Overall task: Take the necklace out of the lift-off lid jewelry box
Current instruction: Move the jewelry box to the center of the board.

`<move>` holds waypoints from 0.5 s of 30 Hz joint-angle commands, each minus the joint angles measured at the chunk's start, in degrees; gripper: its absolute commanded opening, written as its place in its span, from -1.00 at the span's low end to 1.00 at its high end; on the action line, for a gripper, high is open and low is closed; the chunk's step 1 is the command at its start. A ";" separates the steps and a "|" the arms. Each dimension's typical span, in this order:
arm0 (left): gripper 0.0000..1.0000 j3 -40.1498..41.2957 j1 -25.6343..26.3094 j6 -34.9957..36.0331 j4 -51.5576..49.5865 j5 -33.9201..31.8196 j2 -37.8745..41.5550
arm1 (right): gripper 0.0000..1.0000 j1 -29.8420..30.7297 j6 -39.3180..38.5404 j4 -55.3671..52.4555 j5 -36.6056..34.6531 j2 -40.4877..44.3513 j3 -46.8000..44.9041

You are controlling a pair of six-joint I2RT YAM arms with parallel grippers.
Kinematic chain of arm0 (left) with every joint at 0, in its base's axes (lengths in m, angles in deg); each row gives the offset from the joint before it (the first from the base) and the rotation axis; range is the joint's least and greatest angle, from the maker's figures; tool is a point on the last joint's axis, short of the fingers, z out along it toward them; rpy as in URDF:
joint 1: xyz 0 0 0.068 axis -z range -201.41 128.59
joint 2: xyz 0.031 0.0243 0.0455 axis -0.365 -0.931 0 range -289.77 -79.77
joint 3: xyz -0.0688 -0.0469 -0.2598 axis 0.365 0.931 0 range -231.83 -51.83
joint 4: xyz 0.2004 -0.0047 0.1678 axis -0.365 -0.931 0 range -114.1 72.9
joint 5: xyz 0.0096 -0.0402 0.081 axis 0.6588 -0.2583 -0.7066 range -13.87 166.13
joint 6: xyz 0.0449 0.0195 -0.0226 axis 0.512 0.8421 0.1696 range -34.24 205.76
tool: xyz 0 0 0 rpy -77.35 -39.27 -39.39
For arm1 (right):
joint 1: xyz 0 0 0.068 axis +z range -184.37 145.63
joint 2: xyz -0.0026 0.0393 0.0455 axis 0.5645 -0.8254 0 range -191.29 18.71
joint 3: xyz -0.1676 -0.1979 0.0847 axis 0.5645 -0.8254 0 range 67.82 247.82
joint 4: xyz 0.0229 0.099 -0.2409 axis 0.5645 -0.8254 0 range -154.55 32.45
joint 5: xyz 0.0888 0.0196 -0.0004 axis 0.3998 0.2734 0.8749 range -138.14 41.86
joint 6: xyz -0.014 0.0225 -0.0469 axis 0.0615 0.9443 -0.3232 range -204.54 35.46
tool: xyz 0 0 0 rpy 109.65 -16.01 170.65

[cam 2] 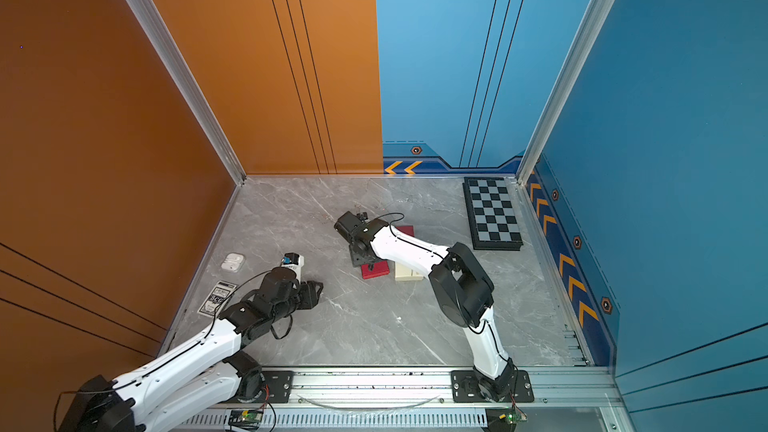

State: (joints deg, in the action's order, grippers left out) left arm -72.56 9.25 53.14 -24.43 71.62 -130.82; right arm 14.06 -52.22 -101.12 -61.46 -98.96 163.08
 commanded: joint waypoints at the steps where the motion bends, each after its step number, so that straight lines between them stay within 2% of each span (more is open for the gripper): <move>1: 0.03 -0.29 -0.71 0.10 -1.37 -0.28 0.25 | 0.34 0.18 -0.50 -1.59 0.49 -2.93 1.76; 15: 0.02 0.00 -0.63 0.01 -1.32 0.13 0.38 | 0.07 -0.48 0.20 -0.92 1.89 -6.19 1.38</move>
State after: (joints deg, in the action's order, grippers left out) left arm -72.56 9.25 53.14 -24.43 71.64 -130.82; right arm 13.99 -52.35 -100.58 -59.98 -102.65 164.22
